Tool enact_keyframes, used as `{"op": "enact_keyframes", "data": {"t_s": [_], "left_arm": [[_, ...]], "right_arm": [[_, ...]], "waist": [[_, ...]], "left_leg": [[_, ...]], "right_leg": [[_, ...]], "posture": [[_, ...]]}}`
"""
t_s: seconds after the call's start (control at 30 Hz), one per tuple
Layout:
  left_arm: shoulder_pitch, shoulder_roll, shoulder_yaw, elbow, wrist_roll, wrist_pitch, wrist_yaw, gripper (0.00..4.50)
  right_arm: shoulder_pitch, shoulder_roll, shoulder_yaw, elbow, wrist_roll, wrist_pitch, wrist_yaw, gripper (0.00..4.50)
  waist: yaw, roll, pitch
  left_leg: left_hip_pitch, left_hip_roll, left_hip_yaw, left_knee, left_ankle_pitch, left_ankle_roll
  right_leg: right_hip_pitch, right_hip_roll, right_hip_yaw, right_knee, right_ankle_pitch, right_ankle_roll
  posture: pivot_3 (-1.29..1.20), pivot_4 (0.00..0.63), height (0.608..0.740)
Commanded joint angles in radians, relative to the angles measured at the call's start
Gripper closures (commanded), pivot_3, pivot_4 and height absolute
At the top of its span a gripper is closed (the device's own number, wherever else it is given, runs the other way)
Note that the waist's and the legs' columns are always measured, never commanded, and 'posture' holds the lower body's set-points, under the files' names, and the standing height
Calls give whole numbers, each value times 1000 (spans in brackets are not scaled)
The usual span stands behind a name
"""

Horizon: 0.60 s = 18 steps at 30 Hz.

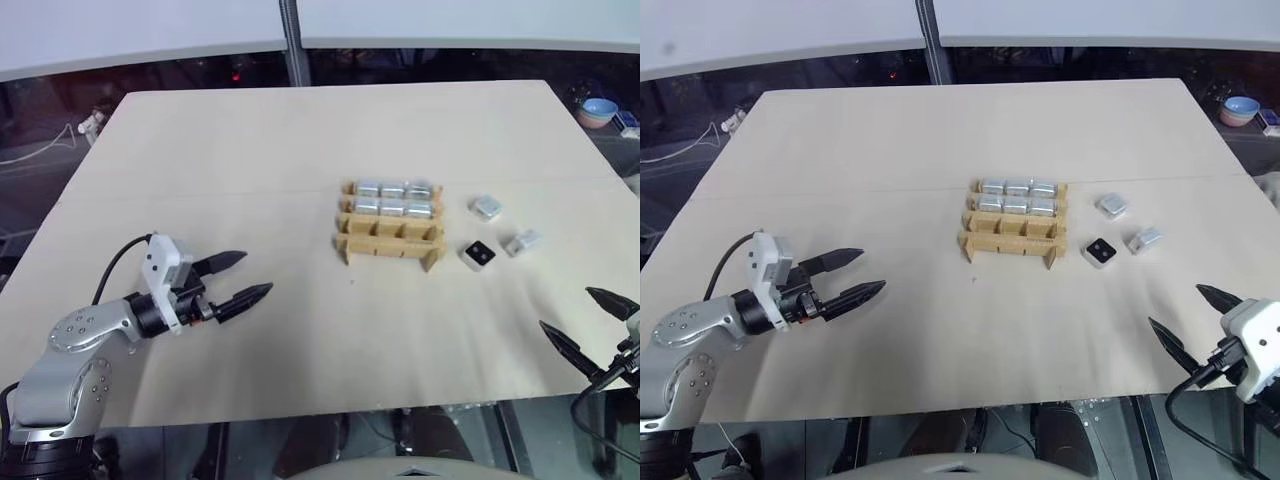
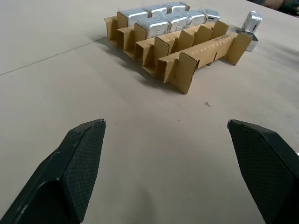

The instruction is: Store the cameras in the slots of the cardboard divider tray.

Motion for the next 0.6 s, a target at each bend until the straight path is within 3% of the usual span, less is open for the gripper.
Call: {"op": "enact_keyframes", "data": {"t_s": [0.03,0.27,0.4,0.5,0.6], "left_arm": [[-24,2,36,-38,-62,5,-20,172],[-96,-47,42,-61,-156,-15,-41,172],[-111,-19,14,-146,-285,55,-148,172],[-144,12,-28,-189,-296,50,-230,172],[-167,31,-55,-196,-281,30,-290,172]], "right_arm": [[-21,-23,-19,-7,13,3,-7,0],[-89,-80,-20,11,23,65,-23,0],[-190,-235,6,138,0,27,106,0],[-420,-429,159,412,-98,-130,270,0],[-667,-499,337,643,-195,-284,368,0]], "waist": [[0,0,0],[0,0,0],[-5,-3,2],[-14,-2,3],[-23,1,6]], "left_leg": [[0,0,0,0,0,0],[0,0,0,0,0,0],[-2,0,1,1,0,0],[-1,0,3,1,0,1],[1,0,3,1,0,1]], "right_leg": [[0,0,0,0,0,0],[0,0,-1,0,0,0],[-1,0,1,0,0,0],[0,0,1,0,0,0],[0,0,1,0,0,0]], "posture": [[0,150,740],[0,150,740],[0,150,740],[0,150,740],[0,150,740]]}}
